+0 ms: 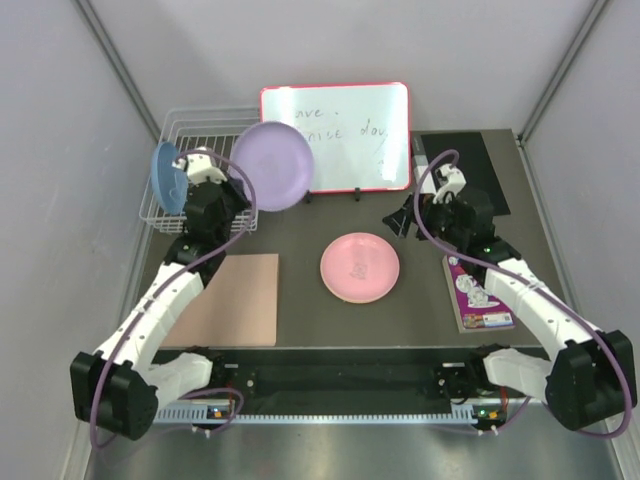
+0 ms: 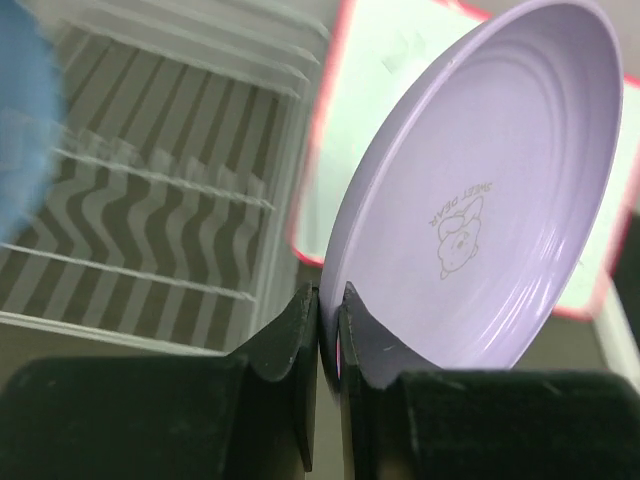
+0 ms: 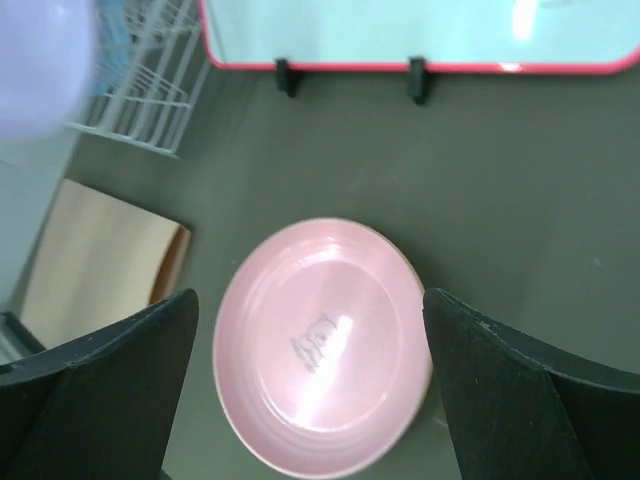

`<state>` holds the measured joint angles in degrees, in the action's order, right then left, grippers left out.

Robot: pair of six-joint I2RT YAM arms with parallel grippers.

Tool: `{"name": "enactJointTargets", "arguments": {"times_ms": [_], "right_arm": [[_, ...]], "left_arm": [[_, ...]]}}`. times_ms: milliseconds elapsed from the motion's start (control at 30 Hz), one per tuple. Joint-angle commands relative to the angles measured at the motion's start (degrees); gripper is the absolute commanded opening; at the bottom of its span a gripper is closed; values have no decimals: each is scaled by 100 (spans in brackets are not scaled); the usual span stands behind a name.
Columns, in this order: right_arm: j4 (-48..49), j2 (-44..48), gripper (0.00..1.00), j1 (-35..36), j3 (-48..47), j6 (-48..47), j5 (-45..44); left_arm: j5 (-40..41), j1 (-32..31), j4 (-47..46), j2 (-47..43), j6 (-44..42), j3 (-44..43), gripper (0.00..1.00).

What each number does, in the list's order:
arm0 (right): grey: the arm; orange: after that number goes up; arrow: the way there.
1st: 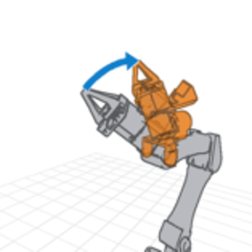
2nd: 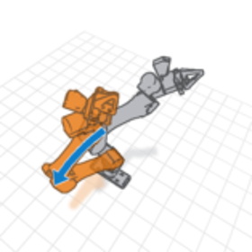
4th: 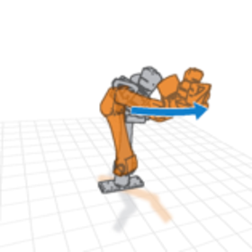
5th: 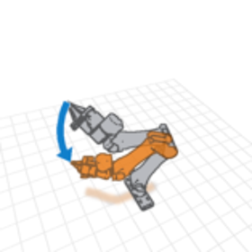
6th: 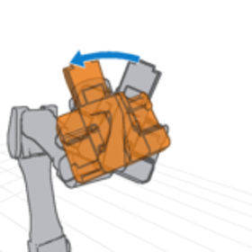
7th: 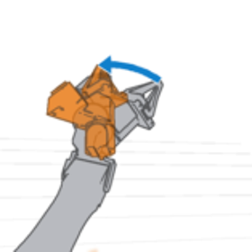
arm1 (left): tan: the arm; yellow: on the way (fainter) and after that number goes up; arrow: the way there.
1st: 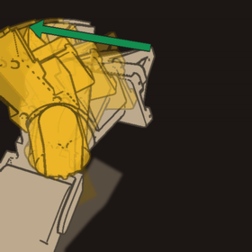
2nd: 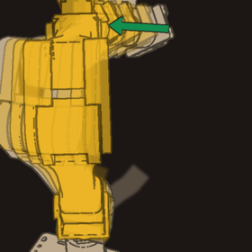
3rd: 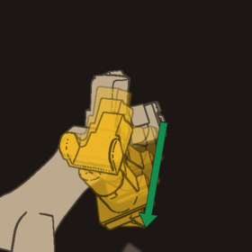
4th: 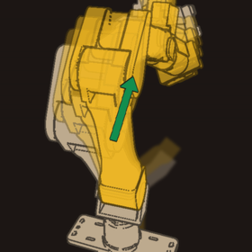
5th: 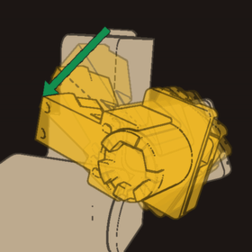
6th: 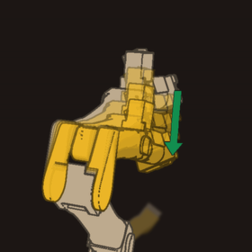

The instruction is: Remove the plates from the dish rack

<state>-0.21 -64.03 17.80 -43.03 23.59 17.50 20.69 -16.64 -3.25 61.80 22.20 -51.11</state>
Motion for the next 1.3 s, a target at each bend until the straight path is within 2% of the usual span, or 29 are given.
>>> {"name": "enactJointTargets", "arguments": {"times_ms": [0,233,567,600,667,700,767,800,833,900,967,1000,1033,1167,1233,1267], "right_arm": [[1233,-153,92,48,75,496,588],[1655,-654,89,250,-65,436,615],[1840,-1375,83,592,-303,339,632],[1858,-1401,79,601,-312,321,632],[1866,-1454,65,619,-355,330,667],[1875,-1472,50,628,-347,304,676],[1893,-1455,28,619,-303,251,641],[1875,-1446,9,619,-277,199,632],[1849,-1428,2,628,-233,163,615],[1788,-1314,0,619,-189,93,632],[1586,-1069,0,619,-66,93,343],[1481,-981,0,610,4,23,255],[1367,-884,0,610,31,-12,11],[402,-445,0,567,110,-92,-580],[75,-382,0,540,163,-135,-686],[-118,-330,0,523,163,-153,-695]], "left_arm": [[-1285,-479,-53,78,1084,329,0],[-1374,-1051,-334,148,1278,813,0],[-1392,-1666,-615,332,1463,893,0],[-1401,-1701,-625,359,1463,884,0],[-1357,-1763,-633,429,1454,866,0],[-1339,-1798,-668,438,1463,875,0],[-1357,-1798,-747,429,1454,927,0],[-1366,-1798,-791,429,1428,954,0],[-1366,-1807,-826,429,1437,980,0],[-1401,-1807,-844,447,1367,980,0],[-1348,-1798,-766,473,1270,963,22],[-1331,-1807,-739,473,1217,945,29],[-1304,-1807,-669,465,1147,945,46],[-490,-1798,-353,280,622,901,75],[-58,-1798,-247,88,287,866,79],[501,-1798,-160,26,-71,857,94]]}}
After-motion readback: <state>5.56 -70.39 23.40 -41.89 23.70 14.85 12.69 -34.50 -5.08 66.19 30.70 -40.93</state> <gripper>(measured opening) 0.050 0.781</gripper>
